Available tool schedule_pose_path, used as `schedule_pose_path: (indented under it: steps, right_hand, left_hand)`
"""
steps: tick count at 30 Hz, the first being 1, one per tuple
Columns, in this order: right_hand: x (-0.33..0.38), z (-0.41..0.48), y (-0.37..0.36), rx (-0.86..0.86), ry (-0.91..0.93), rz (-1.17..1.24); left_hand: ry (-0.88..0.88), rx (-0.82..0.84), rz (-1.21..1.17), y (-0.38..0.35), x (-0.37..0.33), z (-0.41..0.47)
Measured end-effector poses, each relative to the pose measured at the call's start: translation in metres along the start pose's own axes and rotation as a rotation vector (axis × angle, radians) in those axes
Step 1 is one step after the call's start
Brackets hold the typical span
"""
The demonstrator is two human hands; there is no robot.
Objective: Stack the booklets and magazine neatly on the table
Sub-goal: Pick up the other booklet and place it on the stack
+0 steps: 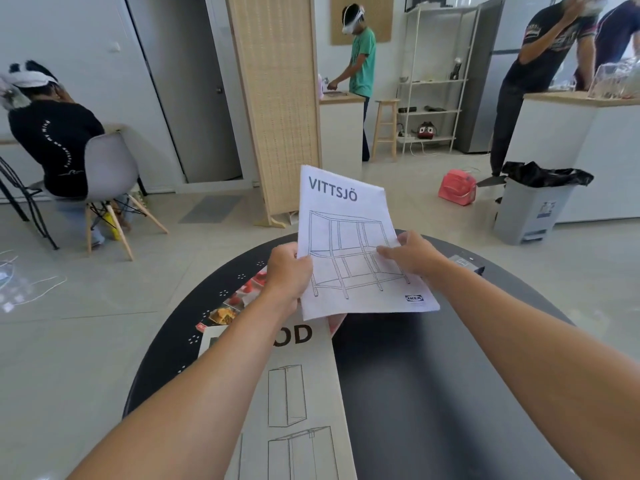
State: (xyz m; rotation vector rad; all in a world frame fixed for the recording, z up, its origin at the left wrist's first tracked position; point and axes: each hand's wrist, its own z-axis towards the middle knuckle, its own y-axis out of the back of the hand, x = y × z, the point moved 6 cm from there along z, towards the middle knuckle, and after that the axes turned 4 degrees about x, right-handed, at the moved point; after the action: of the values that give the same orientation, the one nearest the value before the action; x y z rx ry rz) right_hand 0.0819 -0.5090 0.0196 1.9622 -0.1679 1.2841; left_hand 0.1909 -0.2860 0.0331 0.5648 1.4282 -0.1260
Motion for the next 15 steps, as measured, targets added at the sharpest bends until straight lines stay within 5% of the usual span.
schedule_pose_path:
  steps: [4, 15]
  right_hand:
    - [0.019, -0.026, -0.006, -0.005, 0.084, 0.265]
    - [0.050, -0.135, -0.045, 0.063, 0.094, 0.340]
  left_hand:
    - [0.061, -0.009, -0.151, 0.035, 0.003, -0.021]
    - [0.190, 0.160, -0.244, 0.120, 0.028, -0.128]
